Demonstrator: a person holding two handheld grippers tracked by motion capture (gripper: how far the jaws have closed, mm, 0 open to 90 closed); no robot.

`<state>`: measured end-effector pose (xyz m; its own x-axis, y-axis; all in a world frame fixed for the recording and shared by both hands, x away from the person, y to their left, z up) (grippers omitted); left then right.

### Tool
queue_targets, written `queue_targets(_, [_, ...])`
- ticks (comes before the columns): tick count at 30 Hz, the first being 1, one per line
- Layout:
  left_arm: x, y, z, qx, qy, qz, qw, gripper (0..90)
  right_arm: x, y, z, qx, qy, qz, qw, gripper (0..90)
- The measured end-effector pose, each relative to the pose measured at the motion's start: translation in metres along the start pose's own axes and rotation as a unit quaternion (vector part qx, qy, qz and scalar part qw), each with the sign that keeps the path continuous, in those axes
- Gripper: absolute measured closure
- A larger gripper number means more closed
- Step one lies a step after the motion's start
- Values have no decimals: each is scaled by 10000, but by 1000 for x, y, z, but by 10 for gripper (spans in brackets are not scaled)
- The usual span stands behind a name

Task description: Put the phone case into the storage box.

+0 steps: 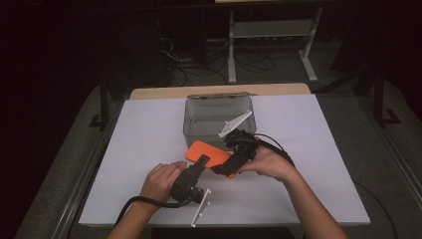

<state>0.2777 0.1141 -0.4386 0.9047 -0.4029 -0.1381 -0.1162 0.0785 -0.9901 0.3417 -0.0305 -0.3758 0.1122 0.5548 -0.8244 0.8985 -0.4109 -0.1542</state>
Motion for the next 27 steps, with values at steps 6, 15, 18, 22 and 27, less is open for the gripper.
queue_targets(6, [0,0,2,-38,-23,31,10000,798,-3,1,1,-16,53,49,10000,0])
queue_targets(15, [-1,-1,4,-59,-55,35,10000,798,-11,5,12,-73,230,261,9994,0])
queue_targets(18, [-1,0,5,-60,-69,69,9999,797,-15,6,19,5,275,310,9991,0])
queue_targets(22, [-1,-1,6,-73,-93,99,9999,797,-22,9,28,72,420,393,9983,0])
queue_targets(27, [-1,0,7,-54,-100,122,9999,797,-28,14,41,120,532,498,9973,0])
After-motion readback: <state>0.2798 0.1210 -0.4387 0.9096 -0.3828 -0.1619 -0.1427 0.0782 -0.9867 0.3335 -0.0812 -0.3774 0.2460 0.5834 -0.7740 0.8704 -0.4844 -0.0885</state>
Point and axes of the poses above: each handheld gripper's, and its own axes: x roughly forward along the jaws, z roughly out of its underside, y roughly to its right, the point moved 4 cm from there along x, roughly forward along the jaws, and after that the axes turned 8 degrees about -y, right-handed, at the moved point
